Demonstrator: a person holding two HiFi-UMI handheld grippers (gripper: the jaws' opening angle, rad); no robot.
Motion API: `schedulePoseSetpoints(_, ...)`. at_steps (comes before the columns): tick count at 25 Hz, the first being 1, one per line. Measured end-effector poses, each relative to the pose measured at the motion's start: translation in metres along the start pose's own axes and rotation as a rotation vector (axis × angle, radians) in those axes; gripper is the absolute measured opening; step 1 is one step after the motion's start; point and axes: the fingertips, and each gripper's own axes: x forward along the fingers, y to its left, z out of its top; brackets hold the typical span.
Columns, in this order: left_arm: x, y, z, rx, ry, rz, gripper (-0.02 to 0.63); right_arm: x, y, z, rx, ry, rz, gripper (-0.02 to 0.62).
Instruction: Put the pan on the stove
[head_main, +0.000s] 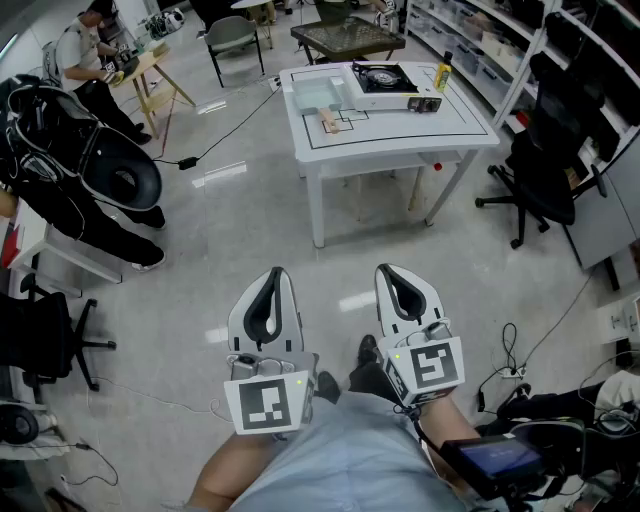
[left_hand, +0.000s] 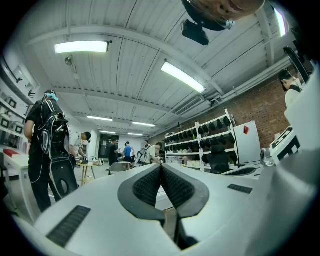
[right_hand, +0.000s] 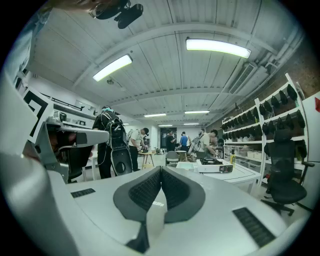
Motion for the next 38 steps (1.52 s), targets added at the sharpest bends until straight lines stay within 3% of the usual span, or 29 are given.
schedulePoseSetpoints(9, -0.002, 0.013, -0.005, -0.011, 0.002, 0.002, 0.018, 0.005, 0.008, 0.004, 0.034, -0.03, 0.017, 0.049)
schedulePoseSetpoints(16, 0.033, 0.014, -0.022, -0.011, 0.063, 0.011, 0.018, 0.029, -0.032, 0.001, 0.054, -0.009, -0.019, 0.051)
schedulePoseSetpoints(28, 0.173, 0.034, -0.078, 0.027, 0.157, 0.035, 0.018, 0.153, -0.11, -0.061, 0.154, 0.11, 0.023, 0.051)
schedulePoseSetpoints(38, 0.281, 0.038, -0.053, 0.045, 0.121, 0.066, 0.018, 0.254, -0.176, -0.021, 0.144, 0.066, 0.069, 0.051)
